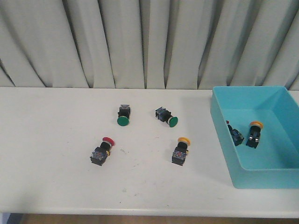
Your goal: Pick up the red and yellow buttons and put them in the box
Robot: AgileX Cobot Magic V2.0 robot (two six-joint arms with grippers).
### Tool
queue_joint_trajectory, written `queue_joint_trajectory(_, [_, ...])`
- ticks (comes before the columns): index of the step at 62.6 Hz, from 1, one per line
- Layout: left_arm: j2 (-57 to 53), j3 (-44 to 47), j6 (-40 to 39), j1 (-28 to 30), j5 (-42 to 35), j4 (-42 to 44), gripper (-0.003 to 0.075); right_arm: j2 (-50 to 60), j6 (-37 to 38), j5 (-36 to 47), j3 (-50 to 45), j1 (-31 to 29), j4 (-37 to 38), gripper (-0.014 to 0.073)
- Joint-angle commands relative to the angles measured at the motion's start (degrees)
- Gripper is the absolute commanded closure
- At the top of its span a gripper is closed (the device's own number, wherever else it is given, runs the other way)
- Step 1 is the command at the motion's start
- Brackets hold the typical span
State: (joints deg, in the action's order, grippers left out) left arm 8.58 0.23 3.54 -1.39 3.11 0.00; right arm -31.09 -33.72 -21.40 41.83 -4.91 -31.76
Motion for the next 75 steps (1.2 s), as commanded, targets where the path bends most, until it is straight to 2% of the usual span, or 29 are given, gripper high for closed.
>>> queue_joint_trajectory(1, [-2.7, -0.3, -0.6, 1.9, -3.1, 0.0, 0.0726, -0.3, -0.3, 3.5, 1.4, -0.1, -0.8, 0.0601])
queue_joint_trajectory(11, [-7.5, 2.3, -0.8, 3.6, -2.1, -0.4, 0.0726, -0.3, -0.3, 3.5, 1.4, -0.1, -0.8, 0.0601])
queue_joint_trajectory(16, [-10.4, 4.2, -3.5, 3.6, -1.9, -0.4, 0.0726, -0.3, -0.3, 3.5, 1.4, -0.1, -0.8, 0.0601])
queue_joint_trajectory(29, [-10.1, 4.2, -5.0, 3.6, 0.0, 0.0, 0.0726, -0.3, -0.3, 3.6, 1.4, -0.1, -0.8, 0.0601])
queue_joint_trajectory(45, [-10.1, 4.2, -5.1, 3.6, 0.0, -4.9, 0.0726, -0.3, -0.3, 3.6, 1.4, -0.1, -0.8, 0.0601])
queue_joint_trajectory(75, [-10.1, 4.2, -6.2, 3.6, -0.4, -4.8, 0.0726, -0.3, -0.3, 3.6, 1.4, -0.1, -0.8, 0.0601])
